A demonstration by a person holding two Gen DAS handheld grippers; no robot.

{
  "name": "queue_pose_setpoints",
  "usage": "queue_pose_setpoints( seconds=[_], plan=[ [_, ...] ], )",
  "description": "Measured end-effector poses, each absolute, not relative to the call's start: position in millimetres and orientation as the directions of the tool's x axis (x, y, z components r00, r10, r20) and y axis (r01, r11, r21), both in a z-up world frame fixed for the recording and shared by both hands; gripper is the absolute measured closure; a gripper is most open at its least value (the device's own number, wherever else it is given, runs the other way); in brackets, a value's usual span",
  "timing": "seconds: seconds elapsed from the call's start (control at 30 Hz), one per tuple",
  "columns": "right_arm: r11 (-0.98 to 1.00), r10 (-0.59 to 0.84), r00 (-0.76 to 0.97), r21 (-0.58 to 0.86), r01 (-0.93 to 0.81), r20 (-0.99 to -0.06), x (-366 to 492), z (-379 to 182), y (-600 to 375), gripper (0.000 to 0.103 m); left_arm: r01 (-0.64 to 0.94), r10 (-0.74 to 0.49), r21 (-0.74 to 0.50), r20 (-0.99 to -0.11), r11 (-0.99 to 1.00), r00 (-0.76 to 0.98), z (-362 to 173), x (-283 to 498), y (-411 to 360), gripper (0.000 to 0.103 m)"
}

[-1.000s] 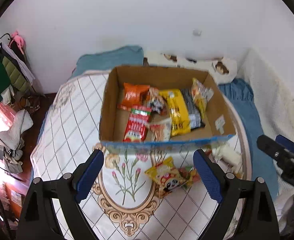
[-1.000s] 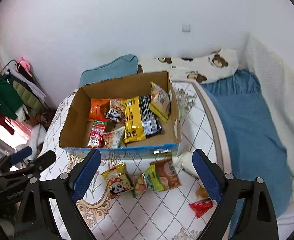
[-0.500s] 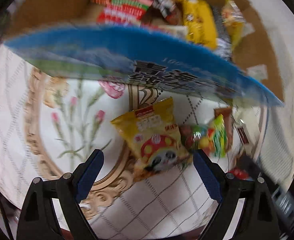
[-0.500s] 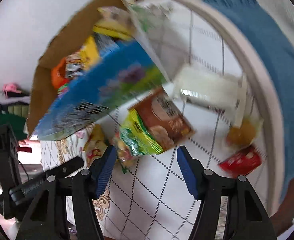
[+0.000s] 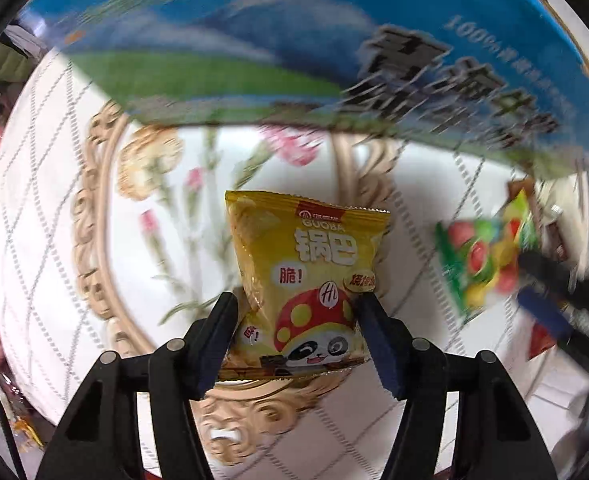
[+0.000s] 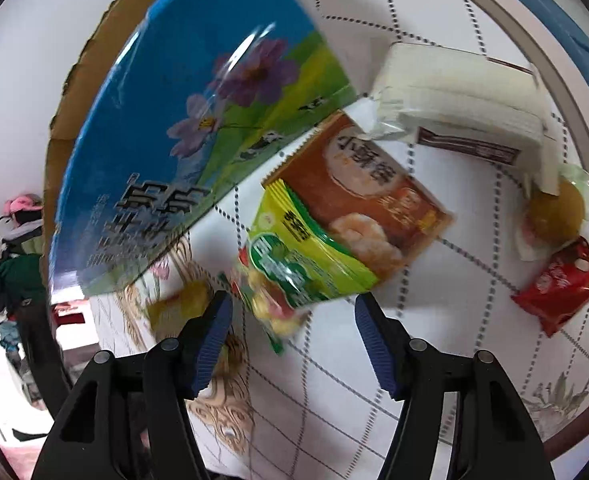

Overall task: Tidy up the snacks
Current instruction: 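Grasp the yellow GUOBA bag with left tool while right tool grasps green candy bag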

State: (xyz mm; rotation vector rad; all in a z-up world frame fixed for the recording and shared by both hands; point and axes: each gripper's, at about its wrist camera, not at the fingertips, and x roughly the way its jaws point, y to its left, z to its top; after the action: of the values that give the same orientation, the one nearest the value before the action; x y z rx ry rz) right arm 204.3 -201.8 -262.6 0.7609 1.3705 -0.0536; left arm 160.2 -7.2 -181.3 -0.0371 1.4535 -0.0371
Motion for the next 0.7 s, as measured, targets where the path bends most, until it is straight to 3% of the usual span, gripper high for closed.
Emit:
queue_pose_setpoints(
  seconds=[0.2,0.33,0.6,0.7],
  plan=[
    [0.884,0.208,0.204,0.273,0.379,-0.957,238.3,-269.9,-162.2,0.029,-0.046,-0.086,-0.092,-0.99,0.995,0.115,-182.2,148.9,16.6,0.041],
    [0.981,0.126,0.175,0.149,0.121,-0.976,237.8,-269.1,-125.9,0.041,-0.044,-0.111,-0.116,-0.989,0.992,0.102,-183.4,150.1,26.3,0.039],
    [0.985,0.074,0.045,0.066,-0.157,-0.996,199.0,-274.9,-101.9,0.043,0.009,-0.11,-0.109,-0.991,0.994,0.077,-205.4,161.6,22.2,0.035],
    [0.981,0.076,0.012,0.073,-0.181,-0.997,185.1,-278.5,-97.9,0.043,0.036,-0.108,-0.105,-0.991,0.994,0.082,-203.3,152.0,14.9,0.043]
  ],
)
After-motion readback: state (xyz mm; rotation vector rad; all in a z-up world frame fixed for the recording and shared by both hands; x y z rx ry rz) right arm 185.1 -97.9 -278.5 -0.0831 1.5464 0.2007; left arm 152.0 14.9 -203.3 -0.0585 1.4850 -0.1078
